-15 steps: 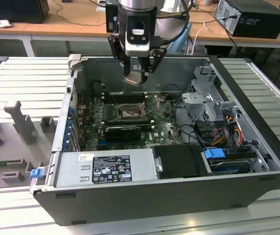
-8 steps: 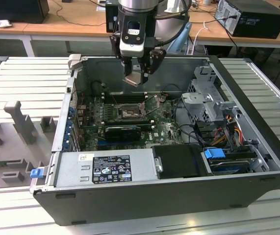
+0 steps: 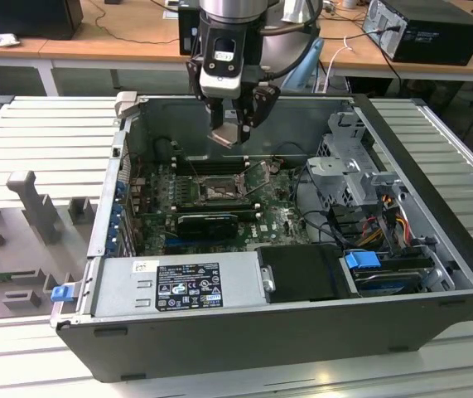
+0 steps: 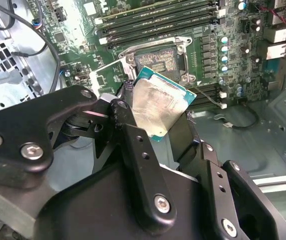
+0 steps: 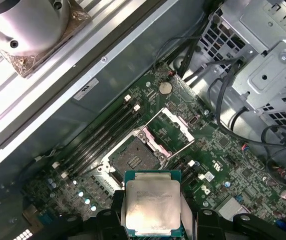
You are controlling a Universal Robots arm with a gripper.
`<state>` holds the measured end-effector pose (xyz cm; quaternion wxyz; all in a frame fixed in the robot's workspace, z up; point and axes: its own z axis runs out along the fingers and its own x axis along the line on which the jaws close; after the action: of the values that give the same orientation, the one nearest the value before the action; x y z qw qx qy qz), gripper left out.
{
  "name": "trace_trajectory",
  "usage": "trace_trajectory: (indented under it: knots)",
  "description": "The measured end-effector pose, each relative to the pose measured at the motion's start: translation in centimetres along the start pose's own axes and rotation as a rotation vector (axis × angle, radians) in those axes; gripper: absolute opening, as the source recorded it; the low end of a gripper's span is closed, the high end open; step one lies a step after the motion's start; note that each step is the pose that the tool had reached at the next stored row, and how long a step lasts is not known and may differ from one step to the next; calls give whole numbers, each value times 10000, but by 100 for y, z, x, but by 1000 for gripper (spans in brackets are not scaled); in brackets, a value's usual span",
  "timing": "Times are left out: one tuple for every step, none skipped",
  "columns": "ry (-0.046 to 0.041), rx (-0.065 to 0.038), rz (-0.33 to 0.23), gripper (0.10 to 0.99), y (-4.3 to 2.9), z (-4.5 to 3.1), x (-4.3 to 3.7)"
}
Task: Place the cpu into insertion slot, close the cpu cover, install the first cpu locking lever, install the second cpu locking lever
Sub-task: 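Place the cpu into insertion slot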
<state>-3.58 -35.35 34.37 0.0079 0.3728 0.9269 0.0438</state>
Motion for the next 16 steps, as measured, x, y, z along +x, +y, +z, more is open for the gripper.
trace_trajectory:
  knots:
    - [0,0,2,529,-1,4,0]
    - [0,-1,2,529,-1,10,0]
    - [0,0,2,529,-2,16,0]
    - [0,0,2,529,-2,23,0]
    - [-1,0,2,529,-3,28,0]
    - [-1,0,2,529,-3,31,-1]
    - [-1,1,2,529,-3,34,-1]
    - [-2,2,2,529,-3,36,-1]
    - [-6,7,3,529,-4,37,-1]
    - [-9,8,20,529,-4,38,-1]
    - [-15,6,74,529,-4,39,-1]
    - [-26,5,186,529,-4,40,-1]
    - [-44,4,385,529,-4,40,-1]
    - [-69,-1,666,529,-4,41,-1]
    - [-81,-4,807,529,-4,41,-1]
    - [-92,-6,937,529,-4,41,-1]
